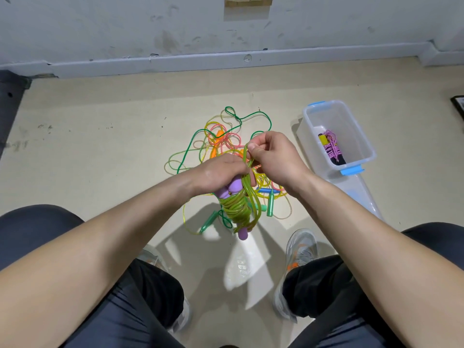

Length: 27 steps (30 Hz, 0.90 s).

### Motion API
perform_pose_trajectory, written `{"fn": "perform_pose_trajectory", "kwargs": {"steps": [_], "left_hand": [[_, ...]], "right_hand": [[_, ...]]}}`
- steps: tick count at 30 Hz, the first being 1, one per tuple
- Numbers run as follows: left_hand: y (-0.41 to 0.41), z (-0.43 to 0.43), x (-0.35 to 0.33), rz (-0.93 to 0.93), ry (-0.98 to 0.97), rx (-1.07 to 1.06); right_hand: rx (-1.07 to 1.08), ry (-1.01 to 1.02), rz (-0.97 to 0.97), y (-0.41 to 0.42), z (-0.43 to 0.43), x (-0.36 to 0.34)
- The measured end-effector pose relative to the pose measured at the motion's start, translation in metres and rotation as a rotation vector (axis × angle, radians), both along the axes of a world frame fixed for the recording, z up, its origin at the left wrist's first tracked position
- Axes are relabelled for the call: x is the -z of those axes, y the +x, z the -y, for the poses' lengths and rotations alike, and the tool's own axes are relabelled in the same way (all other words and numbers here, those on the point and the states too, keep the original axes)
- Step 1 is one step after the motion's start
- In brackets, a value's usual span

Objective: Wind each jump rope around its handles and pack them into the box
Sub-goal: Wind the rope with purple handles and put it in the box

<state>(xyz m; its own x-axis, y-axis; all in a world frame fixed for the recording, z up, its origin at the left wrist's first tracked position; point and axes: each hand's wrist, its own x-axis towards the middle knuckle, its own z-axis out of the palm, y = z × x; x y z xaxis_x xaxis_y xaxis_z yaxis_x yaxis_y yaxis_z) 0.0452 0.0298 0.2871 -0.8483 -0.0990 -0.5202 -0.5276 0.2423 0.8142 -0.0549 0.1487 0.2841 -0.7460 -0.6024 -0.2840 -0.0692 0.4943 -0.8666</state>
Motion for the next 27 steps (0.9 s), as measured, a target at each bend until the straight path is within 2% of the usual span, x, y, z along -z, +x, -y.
{"fn": "perform_pose_trajectory", "kwargs": {"steps": [5, 11, 19, 24, 27], "left_hand": [[0.004, -0.008, 0.007, 0.031, -0.033, 0.039], [0.007, -0.014, 0.017, 0.1, -0.092, 0.096], [0.013, -0.022, 0.024, 0.116, -0.001, 0.156], [0.008, -0.013, 0.021, 0.171, -0.029, 0.161], [0.005, -0.007, 0.015, 0.106, 0.036, 0.074]], "right_hand": [[0.036, -0.046, 0.014, 0.0, -0.001, -0.004], [0.035, 0.021, -0.143, 0.006, -0.001, 0.0], [0.08, -0.037, -0.267, 0.016, 0.002, -0.007], [0.105, -0.055, -0.184, 0.013, 0.004, -0.001], [0.065, -0.177, -0.046, 0.003, 0.003, -0.005]]}}
